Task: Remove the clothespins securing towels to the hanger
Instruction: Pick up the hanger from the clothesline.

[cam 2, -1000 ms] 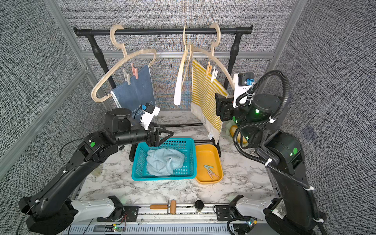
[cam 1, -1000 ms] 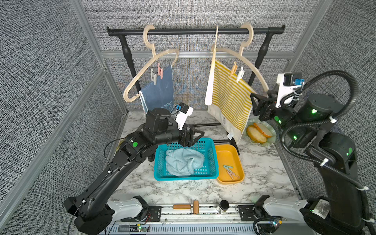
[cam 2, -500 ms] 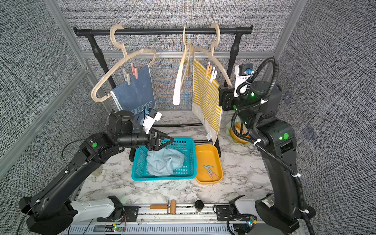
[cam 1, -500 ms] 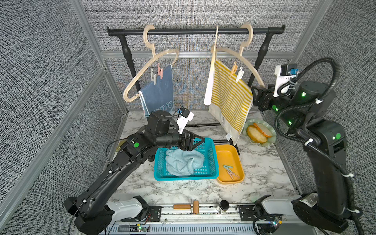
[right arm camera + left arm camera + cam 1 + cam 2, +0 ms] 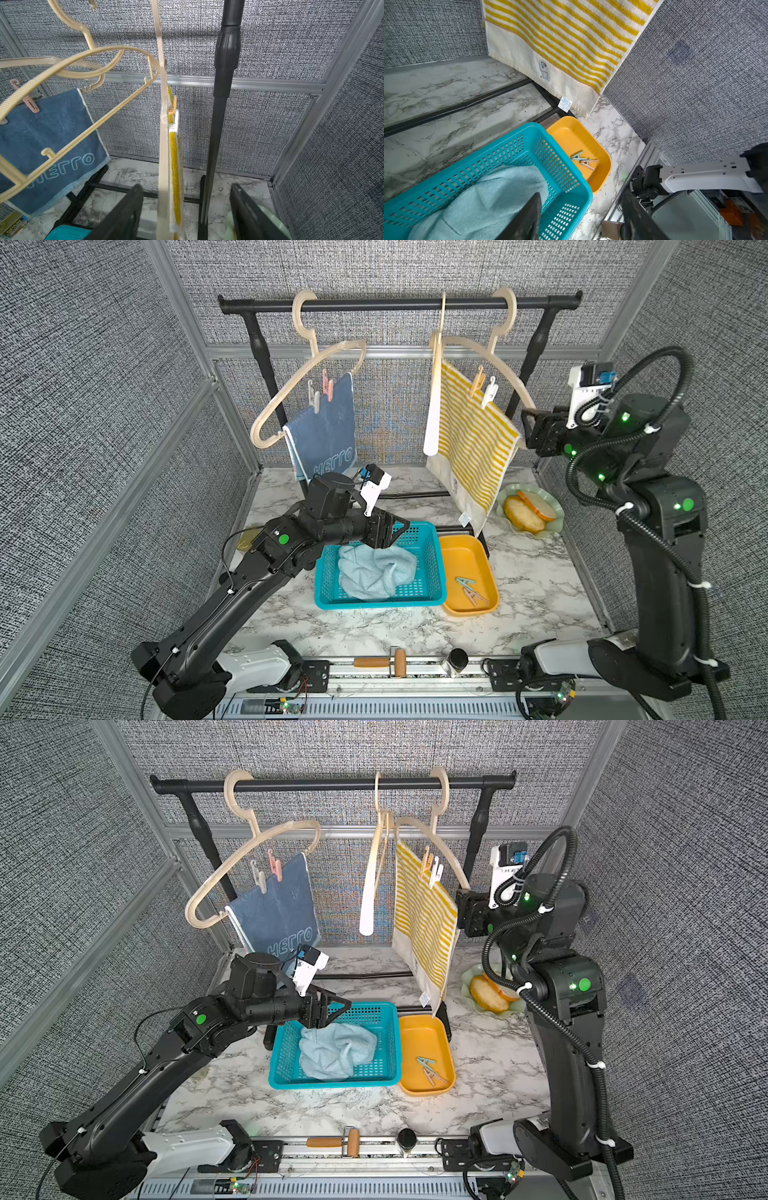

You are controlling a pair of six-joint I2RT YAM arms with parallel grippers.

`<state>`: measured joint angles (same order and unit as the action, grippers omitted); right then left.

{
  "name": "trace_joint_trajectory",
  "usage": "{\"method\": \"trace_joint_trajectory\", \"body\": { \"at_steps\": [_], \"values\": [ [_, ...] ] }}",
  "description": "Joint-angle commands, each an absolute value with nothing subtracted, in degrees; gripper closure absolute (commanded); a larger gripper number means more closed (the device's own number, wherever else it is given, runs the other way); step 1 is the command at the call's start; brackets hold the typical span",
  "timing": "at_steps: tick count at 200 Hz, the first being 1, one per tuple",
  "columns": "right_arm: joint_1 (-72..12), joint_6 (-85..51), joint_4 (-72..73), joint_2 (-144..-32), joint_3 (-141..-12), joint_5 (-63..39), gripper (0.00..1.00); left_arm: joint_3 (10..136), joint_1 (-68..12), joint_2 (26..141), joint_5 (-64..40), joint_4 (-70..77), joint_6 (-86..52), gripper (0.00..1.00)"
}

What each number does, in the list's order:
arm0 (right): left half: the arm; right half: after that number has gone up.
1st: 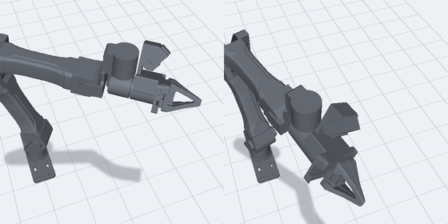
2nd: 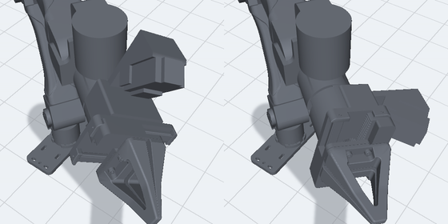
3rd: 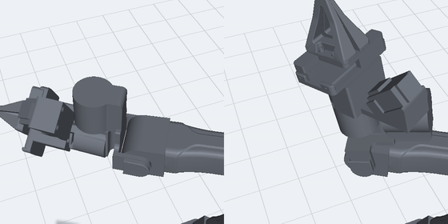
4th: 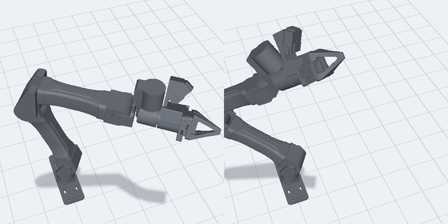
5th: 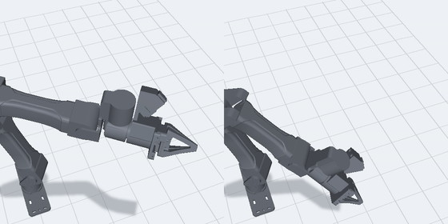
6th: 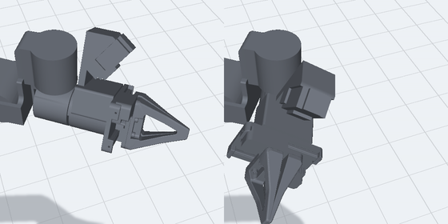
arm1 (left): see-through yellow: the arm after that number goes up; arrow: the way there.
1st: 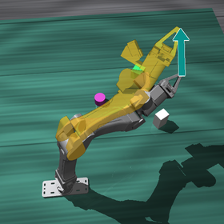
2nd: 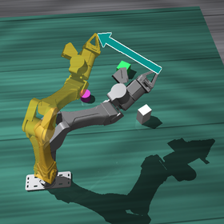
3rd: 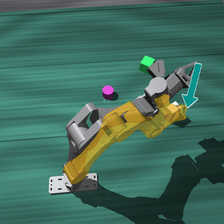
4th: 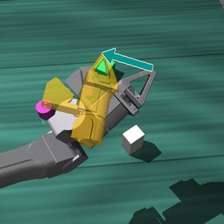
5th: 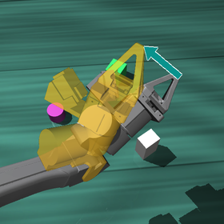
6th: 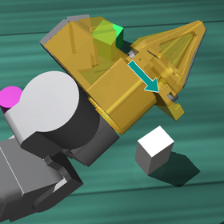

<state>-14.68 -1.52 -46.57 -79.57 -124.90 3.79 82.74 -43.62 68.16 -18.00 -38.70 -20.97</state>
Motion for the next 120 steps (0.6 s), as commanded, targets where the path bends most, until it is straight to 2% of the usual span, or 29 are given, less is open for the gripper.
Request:
{"method": "trace_joint_trajectory", "body": {
  "at_steps": [1, 29, 42, 71, 92, 104, 120],
  "values": [
    [-14.4, -1.1, -46.7, -80.7, -125.6, 0.5, 0.32, 82.1, -43.5, 67.7, -17.0, -35.2, -18.5, 0.37],
    [-14.3, -1.3, -46.5, -82.3, -125.9, -2.1, 0.37, 81.2, -43.5, 67.8, -16.6, -34.4, -17.6, 0.37],
    [-14.2, -1.2, -46.2, -82.8, -125.9, -2.2, 0.46, 80.1, -43.5, 67.4, -16.9, -33.3, -17.6, 0.37],
    [-14.3, -1.3, -45.5, -83.0, -125.9, -2.4, 0.78, 78.4, -43.5, 66.8, -17.1, -31.8, -17.7, 0.37],
    [-14.3, -0.9, -44.9, -82.6, -125.5, -1.5, 0.89, 78.0, -43.5, 66.5, -16.8, -31.6, -17.6, 0.37],
    [-14.3, -0.8, -44.2, -82.2, -125.0, -1.0, 1.0, 78.0, -43.5, 66.5, -16.8, -31.4, -17.5, 0.37],
    [-14.3, -0.9, -43.1, -81.7, -124.4, -1.2, 1.0, 78.0, -43.5, 66.5, -16.6, -31.3, -17.5, 0.37]
  ]
}}
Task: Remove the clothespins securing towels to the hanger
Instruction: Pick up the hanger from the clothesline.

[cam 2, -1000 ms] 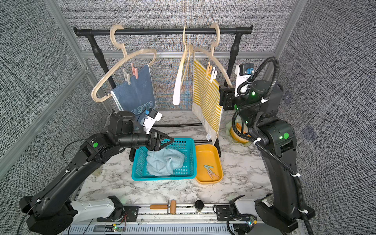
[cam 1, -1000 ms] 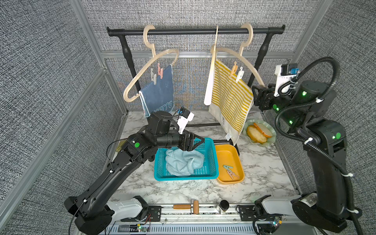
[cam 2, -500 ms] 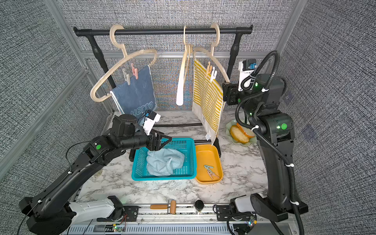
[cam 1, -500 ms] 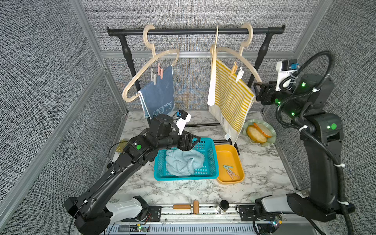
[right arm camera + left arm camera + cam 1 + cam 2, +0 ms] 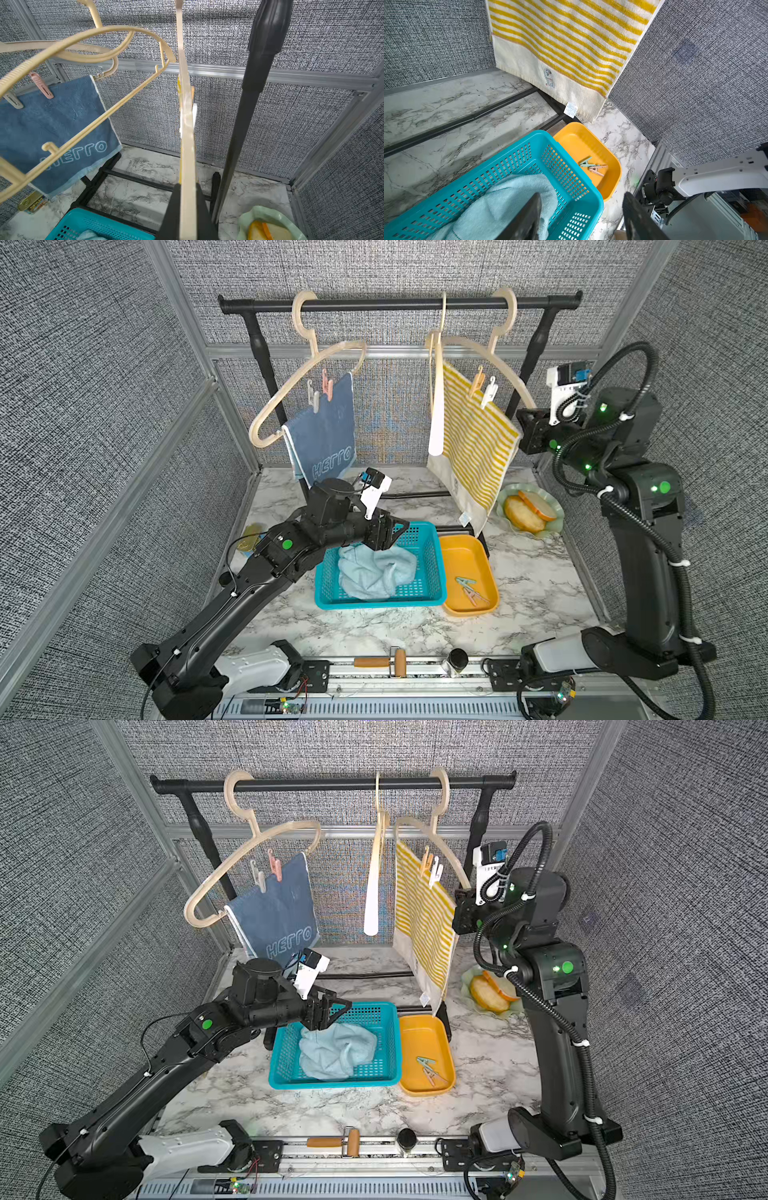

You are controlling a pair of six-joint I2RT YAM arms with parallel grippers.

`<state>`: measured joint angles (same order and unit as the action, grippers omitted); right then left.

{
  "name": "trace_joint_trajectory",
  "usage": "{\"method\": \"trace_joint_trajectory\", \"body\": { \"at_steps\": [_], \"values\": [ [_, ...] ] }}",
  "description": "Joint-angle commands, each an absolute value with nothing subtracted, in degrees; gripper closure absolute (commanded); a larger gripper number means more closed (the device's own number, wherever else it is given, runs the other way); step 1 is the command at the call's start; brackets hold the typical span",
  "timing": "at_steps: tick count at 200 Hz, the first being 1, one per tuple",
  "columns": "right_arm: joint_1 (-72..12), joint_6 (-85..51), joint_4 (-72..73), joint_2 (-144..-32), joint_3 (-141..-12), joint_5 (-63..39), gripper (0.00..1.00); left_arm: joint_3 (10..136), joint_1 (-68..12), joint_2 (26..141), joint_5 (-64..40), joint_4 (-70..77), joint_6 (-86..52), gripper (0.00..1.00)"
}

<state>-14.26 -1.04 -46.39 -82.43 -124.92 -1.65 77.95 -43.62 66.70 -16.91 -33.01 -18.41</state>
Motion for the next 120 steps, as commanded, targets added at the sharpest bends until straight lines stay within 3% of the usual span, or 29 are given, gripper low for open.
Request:
{"method": "trace_joint_trajectory", "body": {
  "at_steps": [1, 120],
  "values": [
    [-14.3, -0.9, -43.0, -81.7, -124.4, -1.2, 1.0, 78.0, -43.5, 66.5, -16.6, -31.3, -17.6, 0.37],
    [-14.3, -0.5, -38.8, -77.8, -126.0, -2.1, 1.0, 78.5, -43.5, 66.9, -14.8, -31.3, -17.7, 0.38]
  ]
}}
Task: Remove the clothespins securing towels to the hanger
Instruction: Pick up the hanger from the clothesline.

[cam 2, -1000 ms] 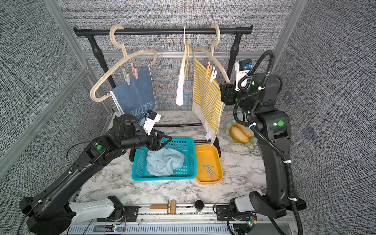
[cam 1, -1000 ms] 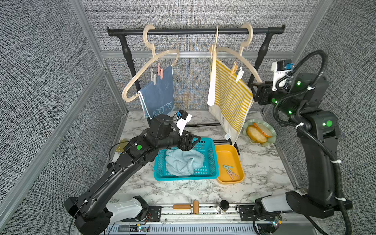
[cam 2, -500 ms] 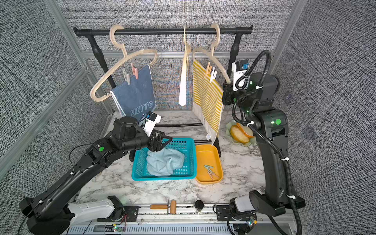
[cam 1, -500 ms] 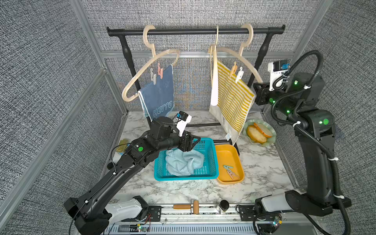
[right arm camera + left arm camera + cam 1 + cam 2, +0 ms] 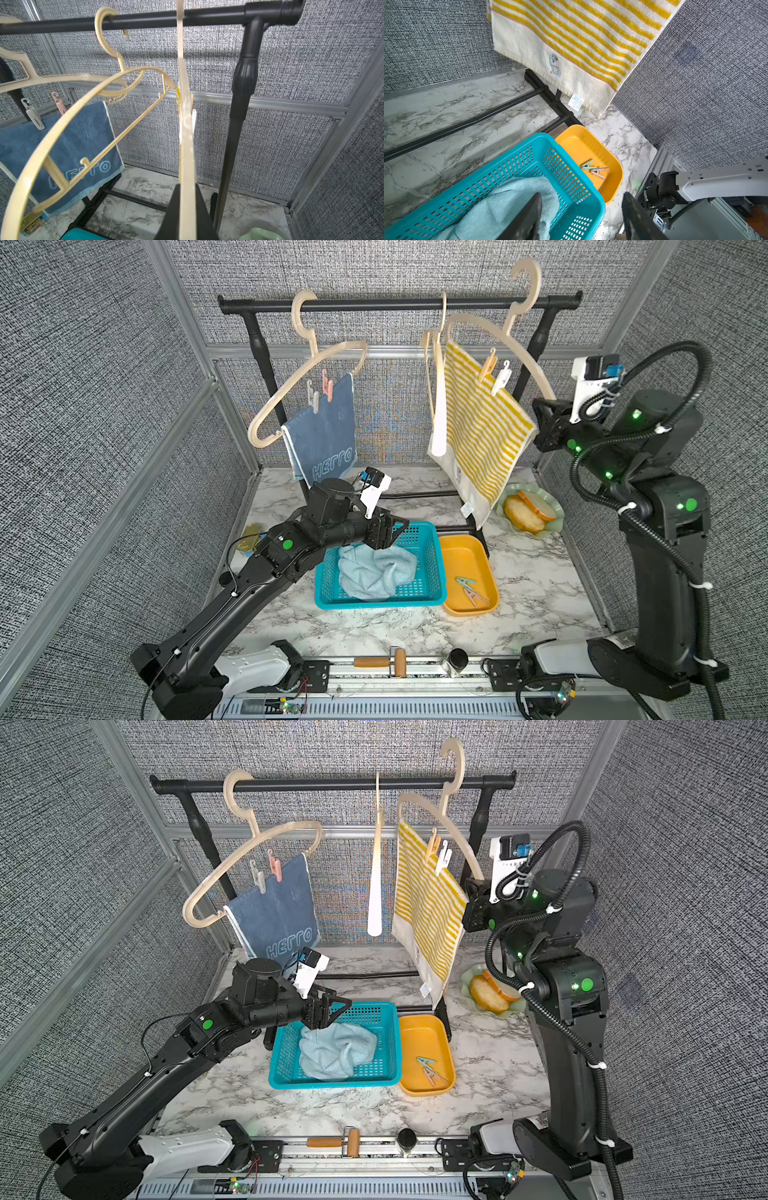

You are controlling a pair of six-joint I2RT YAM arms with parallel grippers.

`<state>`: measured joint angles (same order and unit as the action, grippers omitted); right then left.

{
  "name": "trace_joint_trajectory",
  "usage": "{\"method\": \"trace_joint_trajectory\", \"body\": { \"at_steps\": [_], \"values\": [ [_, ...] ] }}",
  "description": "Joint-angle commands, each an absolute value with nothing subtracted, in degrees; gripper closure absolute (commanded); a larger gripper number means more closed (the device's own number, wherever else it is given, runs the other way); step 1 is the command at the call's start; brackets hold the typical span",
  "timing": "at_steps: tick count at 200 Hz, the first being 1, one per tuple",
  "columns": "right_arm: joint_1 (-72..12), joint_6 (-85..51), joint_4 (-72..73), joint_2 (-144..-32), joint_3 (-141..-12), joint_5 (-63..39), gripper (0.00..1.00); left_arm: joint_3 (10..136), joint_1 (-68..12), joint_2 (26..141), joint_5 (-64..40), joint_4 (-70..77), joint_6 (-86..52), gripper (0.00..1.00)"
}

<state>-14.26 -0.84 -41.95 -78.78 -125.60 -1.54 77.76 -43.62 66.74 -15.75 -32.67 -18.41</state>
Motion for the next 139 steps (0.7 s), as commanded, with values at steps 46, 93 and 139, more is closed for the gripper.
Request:
{"method": "trace_joint_trajectory", "body": {
  "at_steps": [46, 93, 139],
  "values": [
    [-14.3, -0.1, -41.2, -71.8, -120.3, -2.4, 1.0, 82.4, -43.5, 67.6, -7.7, -35.8, -15.1, 0.39],
    [-14.3, -1.9, -45.8, -66.0, -116.6, -5.0, 1.0, 86.2, -43.5, 69.0, -3.6, -39.9, -11.5, 0.4],
    [-14.4, -1.3, -54.1, -63.0, -117.1, -11.8, 1.0, 87.3, -43.5, 68.3, -4.0, -40.1, -8.6, 0.4]
  ]
}}
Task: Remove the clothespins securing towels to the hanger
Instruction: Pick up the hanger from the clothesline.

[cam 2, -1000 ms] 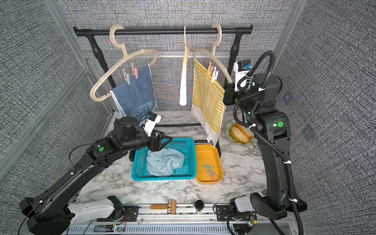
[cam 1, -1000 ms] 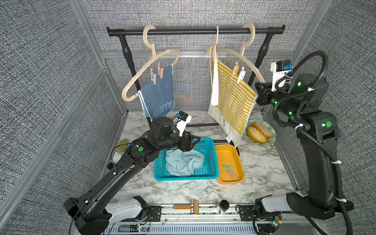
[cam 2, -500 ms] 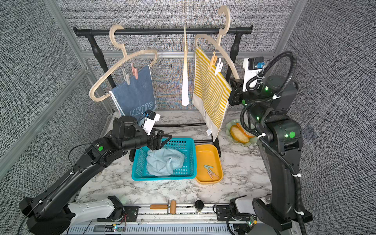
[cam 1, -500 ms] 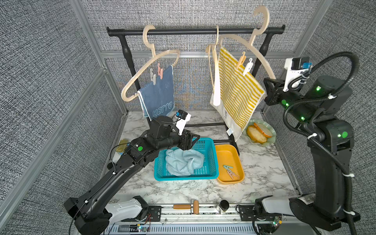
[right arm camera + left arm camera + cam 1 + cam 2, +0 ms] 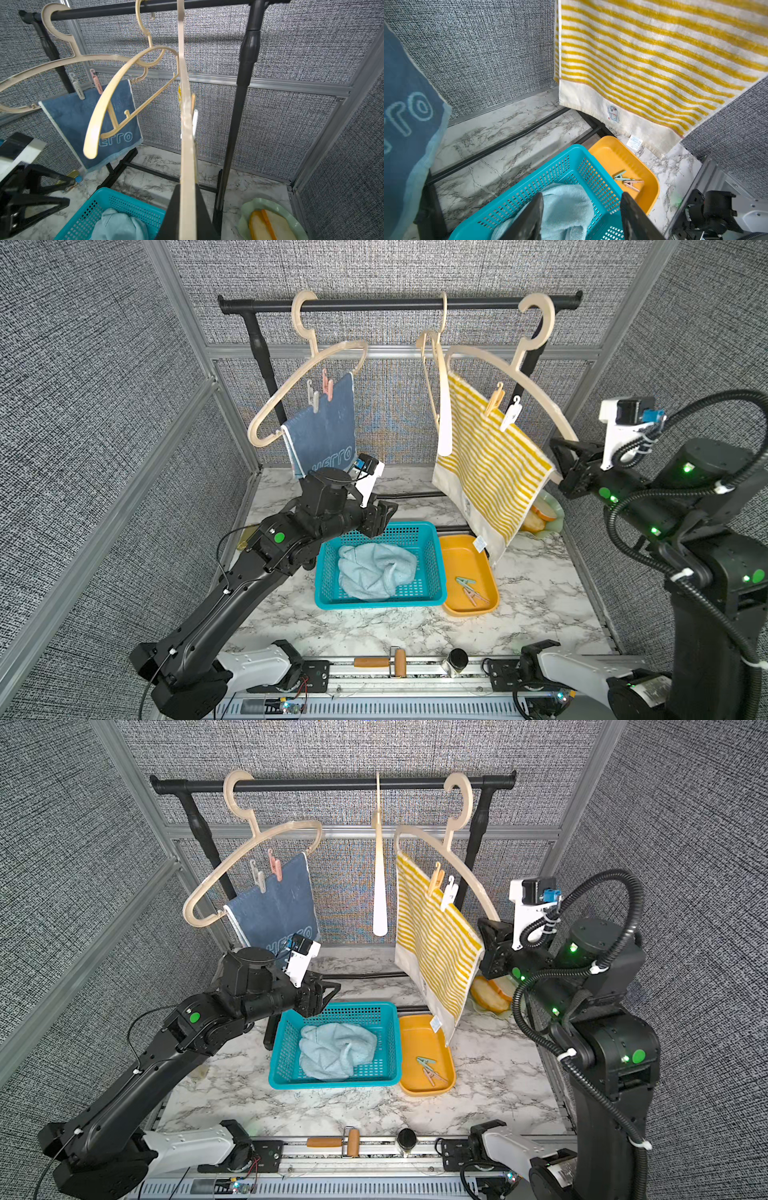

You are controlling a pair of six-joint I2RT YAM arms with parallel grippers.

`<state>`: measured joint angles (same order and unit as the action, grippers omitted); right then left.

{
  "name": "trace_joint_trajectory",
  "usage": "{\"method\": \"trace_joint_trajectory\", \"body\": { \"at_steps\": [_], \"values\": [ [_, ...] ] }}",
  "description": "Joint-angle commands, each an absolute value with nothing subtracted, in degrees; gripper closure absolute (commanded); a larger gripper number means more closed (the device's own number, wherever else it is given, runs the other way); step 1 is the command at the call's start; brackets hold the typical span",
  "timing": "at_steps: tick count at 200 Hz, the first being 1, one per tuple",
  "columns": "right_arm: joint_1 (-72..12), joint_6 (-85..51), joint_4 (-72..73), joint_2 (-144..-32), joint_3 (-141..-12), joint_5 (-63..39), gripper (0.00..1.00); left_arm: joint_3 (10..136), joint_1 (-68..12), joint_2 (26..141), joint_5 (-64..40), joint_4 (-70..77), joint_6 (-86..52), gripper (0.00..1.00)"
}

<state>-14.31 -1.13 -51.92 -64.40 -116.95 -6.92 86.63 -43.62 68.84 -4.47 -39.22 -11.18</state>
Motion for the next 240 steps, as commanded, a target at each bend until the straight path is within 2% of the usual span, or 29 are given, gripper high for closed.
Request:
{"method": "trace_joint_trajectory", "body": {
  "at_steps": [1, 125, 240],
  "values": [
    [-14.3, -1.3, -54.3, -62.9, -117.1, -11.9, 1.0, 87.3, -43.5, 68.3, -4.1, -40.1, -8.5, 0.4],
    [-14.3, -1.1, -60.9, -55.0, -112.7, -28.6, 1.0, 92.5, -43.5, 67.5, -3.7, -44.3, -6.1, 0.4],
    [-14.4, -0.4, -58.6, -55.3, -110.7, -41.3, 1.0, 106.5, -43.5, 69.5, -0.7, -54.6, -1.3, 0.4]
  ]
}}
